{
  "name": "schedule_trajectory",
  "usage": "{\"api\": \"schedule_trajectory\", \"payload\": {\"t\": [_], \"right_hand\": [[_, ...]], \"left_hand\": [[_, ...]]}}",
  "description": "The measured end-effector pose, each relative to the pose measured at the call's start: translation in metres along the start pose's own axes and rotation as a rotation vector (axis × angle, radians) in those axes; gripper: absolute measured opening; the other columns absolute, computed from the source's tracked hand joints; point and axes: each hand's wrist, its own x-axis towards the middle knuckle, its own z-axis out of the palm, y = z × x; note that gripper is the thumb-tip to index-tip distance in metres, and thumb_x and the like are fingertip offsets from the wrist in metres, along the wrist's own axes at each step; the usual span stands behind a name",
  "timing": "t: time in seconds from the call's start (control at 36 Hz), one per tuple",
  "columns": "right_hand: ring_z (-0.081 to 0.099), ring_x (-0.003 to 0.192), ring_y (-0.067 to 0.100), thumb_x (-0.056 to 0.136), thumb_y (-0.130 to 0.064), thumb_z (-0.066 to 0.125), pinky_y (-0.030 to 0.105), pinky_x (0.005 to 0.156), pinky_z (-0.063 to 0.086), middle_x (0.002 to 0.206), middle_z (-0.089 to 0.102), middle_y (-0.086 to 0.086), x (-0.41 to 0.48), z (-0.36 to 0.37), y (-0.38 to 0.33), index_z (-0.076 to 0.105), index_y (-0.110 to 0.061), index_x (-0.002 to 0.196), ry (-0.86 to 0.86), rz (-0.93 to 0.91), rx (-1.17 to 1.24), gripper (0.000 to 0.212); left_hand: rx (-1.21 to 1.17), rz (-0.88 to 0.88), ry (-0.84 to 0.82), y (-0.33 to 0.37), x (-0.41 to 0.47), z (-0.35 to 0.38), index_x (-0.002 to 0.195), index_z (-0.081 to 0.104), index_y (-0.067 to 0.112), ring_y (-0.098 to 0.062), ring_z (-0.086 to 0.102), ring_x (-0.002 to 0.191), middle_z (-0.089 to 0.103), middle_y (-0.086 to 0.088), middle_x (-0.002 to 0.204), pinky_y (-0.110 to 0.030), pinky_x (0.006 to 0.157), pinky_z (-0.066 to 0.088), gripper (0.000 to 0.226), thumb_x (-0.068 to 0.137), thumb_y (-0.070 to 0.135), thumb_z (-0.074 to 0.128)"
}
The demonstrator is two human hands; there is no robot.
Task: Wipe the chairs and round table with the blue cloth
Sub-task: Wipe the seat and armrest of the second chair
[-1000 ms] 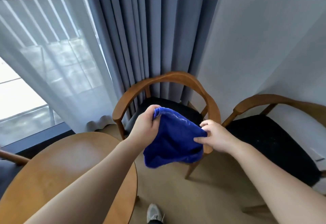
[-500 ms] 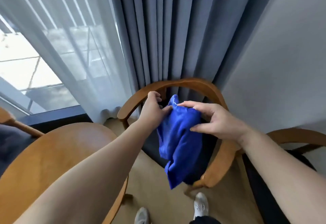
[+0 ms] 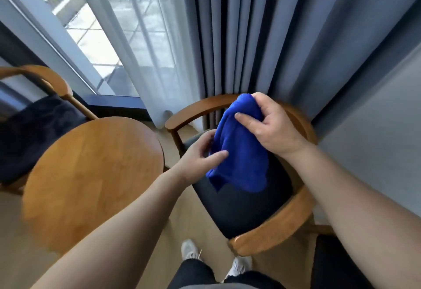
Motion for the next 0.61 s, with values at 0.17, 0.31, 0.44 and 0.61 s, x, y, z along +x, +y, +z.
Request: {"api": "schedule_trajectory", "payload": {"t": [0.17, 0.31, 0.44, 0.61], "right_hand": [[0.059, 0.084, 0.013, 0.09, -0.024, 0.062, 0.032, 0.079, 0.051, 0.088, 0.063, 0.007, 0.011, -0.001, 0.017, 0.057, -0.018, 0.093, -0.001, 0.07, 0.062, 0.009], [0.054, 0.068, 0.001, 0.086, -0.032, 0.069, 0.013, 0.064, 0.044, 0.081, 0.059, -0.007, 0.016, -0.011, 0.049, 0.049, -0.019, 0.092, 0.211, 0.227, -0.118, 0.024], [0.056, 0.077, 0.012, 0.081, -0.034, 0.075, 0.02, 0.067, 0.042, 0.089, 0.057, -0.002, 0.014, -0.007, 0.091, 0.042, -0.021, 0.098, 0.337, 0.455, -0.311, 0.039], [0.061, 0.108, 0.026, 0.098, -0.032, 0.05, 0.015, 0.087, 0.043, 0.102, 0.069, 0.003, -0.006, 0.026, 0.102, 0.068, -0.008, 0.096, -0.021, 0.487, -0.22, 0.03]], "left_hand": [[0.042, -0.124, -0.027, -0.007, 0.015, 0.007, 0.123, 0.049, 0.037, 0.001, 0.06, 0.104, 0.061, 0.02, 0.113, -0.024, 0.083, 0.054, 0.062, 0.072, 0.026, 0.082], [0.094, -0.105, -0.039, -0.012, 0.02, 0.0, 0.115, 0.057, 0.027, -0.007, 0.064, 0.096, 0.065, 0.008, 0.108, -0.031, 0.084, 0.055, 0.04, 0.079, 0.023, 0.075], [0.098, -0.129, -0.147, -0.018, 0.017, -0.008, 0.121, 0.05, 0.033, -0.002, 0.06, 0.103, 0.06, 0.011, 0.115, -0.027, 0.09, 0.052, 0.056, 0.075, 0.017, 0.077], [-0.162, -0.126, 0.018, -0.027, 0.021, -0.022, 0.119, 0.044, 0.028, -0.014, 0.065, 0.104, 0.066, 0.002, 0.11, -0.037, 0.088, 0.055, 0.058, 0.076, 0.005, 0.076]]}}
